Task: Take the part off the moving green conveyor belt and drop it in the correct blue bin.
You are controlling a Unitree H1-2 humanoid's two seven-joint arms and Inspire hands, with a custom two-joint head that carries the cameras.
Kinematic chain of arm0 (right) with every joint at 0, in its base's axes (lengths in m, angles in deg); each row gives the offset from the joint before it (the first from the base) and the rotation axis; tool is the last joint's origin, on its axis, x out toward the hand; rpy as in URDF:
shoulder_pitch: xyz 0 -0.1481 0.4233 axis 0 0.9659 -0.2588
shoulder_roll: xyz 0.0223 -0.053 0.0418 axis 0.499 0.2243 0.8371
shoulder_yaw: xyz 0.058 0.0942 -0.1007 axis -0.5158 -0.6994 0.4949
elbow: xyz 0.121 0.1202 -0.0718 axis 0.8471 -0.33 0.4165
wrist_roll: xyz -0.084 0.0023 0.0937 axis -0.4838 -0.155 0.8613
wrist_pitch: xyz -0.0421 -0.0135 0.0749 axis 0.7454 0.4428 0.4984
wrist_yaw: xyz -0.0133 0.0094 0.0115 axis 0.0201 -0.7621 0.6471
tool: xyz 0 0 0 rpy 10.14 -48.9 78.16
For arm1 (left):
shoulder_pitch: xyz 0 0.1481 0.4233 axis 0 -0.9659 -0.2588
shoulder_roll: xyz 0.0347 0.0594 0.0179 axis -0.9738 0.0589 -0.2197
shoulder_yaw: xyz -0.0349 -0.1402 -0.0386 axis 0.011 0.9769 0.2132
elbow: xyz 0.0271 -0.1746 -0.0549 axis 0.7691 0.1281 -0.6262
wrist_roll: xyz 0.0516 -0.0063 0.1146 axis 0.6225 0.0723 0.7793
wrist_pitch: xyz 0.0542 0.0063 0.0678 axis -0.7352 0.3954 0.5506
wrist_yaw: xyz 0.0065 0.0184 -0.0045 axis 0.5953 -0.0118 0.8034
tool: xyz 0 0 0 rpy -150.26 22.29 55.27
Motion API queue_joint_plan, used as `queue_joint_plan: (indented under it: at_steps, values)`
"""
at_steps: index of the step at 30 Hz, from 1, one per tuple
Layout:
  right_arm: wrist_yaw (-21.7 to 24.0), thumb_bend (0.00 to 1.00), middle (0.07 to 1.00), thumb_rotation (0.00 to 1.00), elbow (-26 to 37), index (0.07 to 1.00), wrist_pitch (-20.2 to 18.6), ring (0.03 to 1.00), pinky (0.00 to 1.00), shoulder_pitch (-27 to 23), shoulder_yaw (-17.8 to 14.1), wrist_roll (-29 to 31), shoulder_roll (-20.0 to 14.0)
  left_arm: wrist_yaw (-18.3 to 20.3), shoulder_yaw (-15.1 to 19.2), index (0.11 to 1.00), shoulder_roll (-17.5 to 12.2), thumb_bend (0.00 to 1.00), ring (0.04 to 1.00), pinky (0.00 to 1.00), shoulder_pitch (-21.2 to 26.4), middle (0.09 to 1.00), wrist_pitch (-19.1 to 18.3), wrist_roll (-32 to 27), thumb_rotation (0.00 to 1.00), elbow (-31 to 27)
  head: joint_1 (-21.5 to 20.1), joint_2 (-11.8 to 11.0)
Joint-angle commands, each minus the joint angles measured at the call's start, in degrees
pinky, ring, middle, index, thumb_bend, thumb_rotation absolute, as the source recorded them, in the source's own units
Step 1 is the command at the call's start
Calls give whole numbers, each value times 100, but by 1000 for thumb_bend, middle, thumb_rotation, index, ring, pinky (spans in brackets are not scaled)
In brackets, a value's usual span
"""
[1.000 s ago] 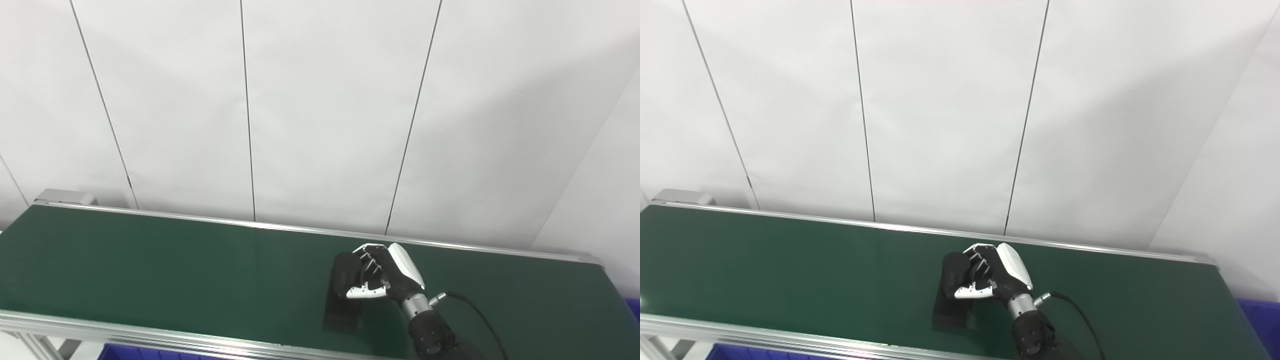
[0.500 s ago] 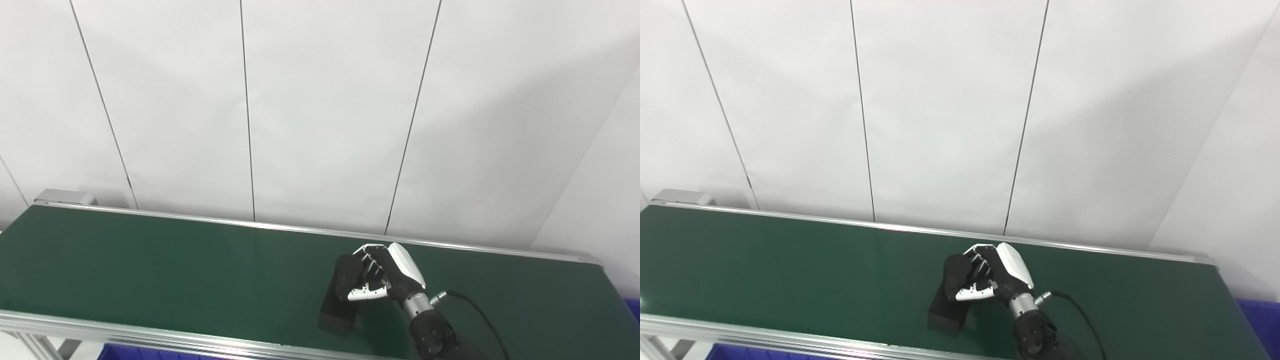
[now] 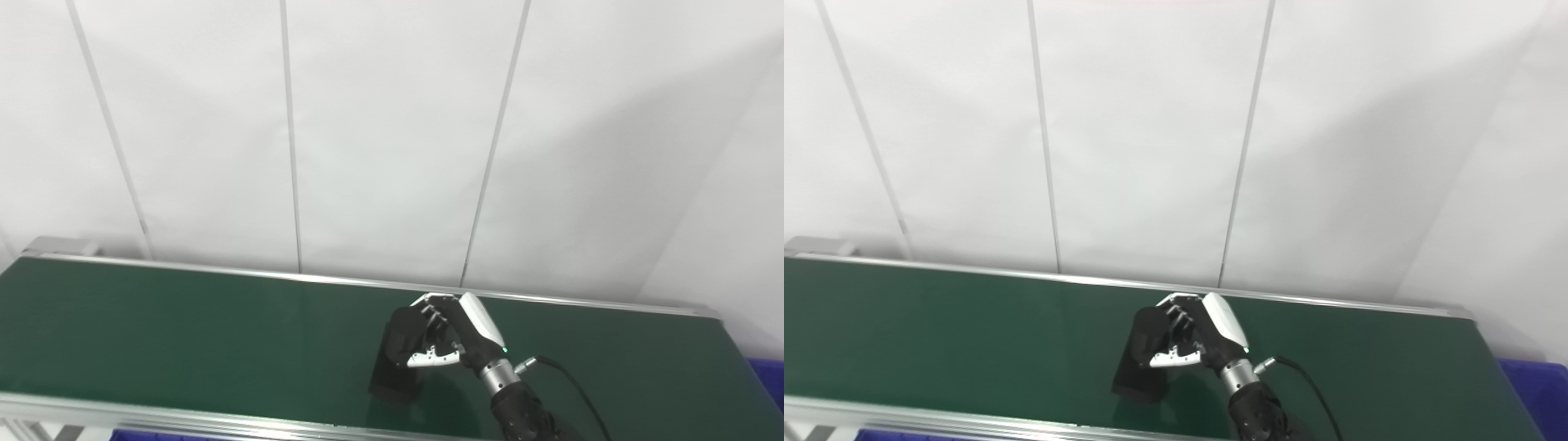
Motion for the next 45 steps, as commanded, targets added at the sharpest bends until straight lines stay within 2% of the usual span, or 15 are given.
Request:
queue_joint_plan:
  at_steps: [1,2,7,10,11,12,17,20,21,24,25,29,35,41,45]
  values:
    - [106,517,434,3,556,526,190,327,264,-25,-159,153,-118,156,106,884,1,564,892,870,7,895,216,-86,1000,-265,-194,80]
    - [177,517,435,3,756,526,190,328,265,69,-209,201,-150,253,177,888,9,558,896,878,-15,898,216,-142,1000,-330,-421,193]
    - [368,520,454,1,1533,514,163,375,309,505,-525,166,-258,625,494,928,-13,502,929,936,-110,926,216,-267,1000,-609,-927,490]
    - [533,518,444,1,2030,519,-28,337,275,803,-733,97,-314,906,706,930,-16,516,938,958,-160,930,215,-440,1000,-742,-1061,611]
    - [608,517,435,0,2210,524,-137,316,254,894,-800,86,-321,999,780,926,-11,540,934,963,-176,924,215,-487,1000,-796,-1156,719]
    - [678,517,437,0,2400,523,-253,313,251,1004,-869,93,-333,1066,850,920,-5,570,924,954,-183,915,215,-522,1000,-840,-1169,736]
    - [923,518,437,0,3283,524,-627,324,261,1513,-1180,52,-383,1305,1148,901,14,639,899,914,-191,897,214,-611,1000,-1061,-1383,1118]
    - [1077,518,439,0,3768,523,-896,317,250,1774,-1321,-23,-449,1362,1249,891,19,672,886,884,-198,888,210,-637,994,-1186,-1444,1226]
    - [1127,517,440,0,3977,523,-975,313,246,1903,-1374,-38,-507,1365,1275,890,15,679,884,879,-193,886,210,-662,991,-1234,-1502,1367]
    - [1275,517,433,0,4415,525,-1146,297,234,2196,-1514,-46,-628,1364,1337,879,31,676,870,854,-193,877,197,-707,972,-1333,-1519,1436]
    - [1328,516,432,0,4608,525,-1238,297,235,2339,-1583,-34,-680,1349,1354,876,39,679,868,849,-195,875,186,-699,967,-1374,-1545,1536]
    - [1488,516,428,0,5211,526,-1553,295,230,2781,-1803,-49,-819,1345,1384,866,45,688,859,833,-204,865,99,-710,963,-1526,-1605,1671]
    - [1669,517,429,0,6008,525,-1770,310,247,3600,-2115,-137,-1084,1359,1400,866,28,670,856,833,-236,866,-107,-782,970,-1726,-1636,1792]
    - [1598,519,437,1,6279,520,-1649,337,274,4228,-2483,-123,-1156,1351,1408,863,6,674,853,830,-284,864,-200,-760,966,-1807,-1604,1794]
    - [1563,517,421,0,6348,523,-1494,316,254,4621,-2751,-32,-1212,1362,1403,864,6,663,851,827,-309,864,-111,-746,969,-1772,-1518,1711]
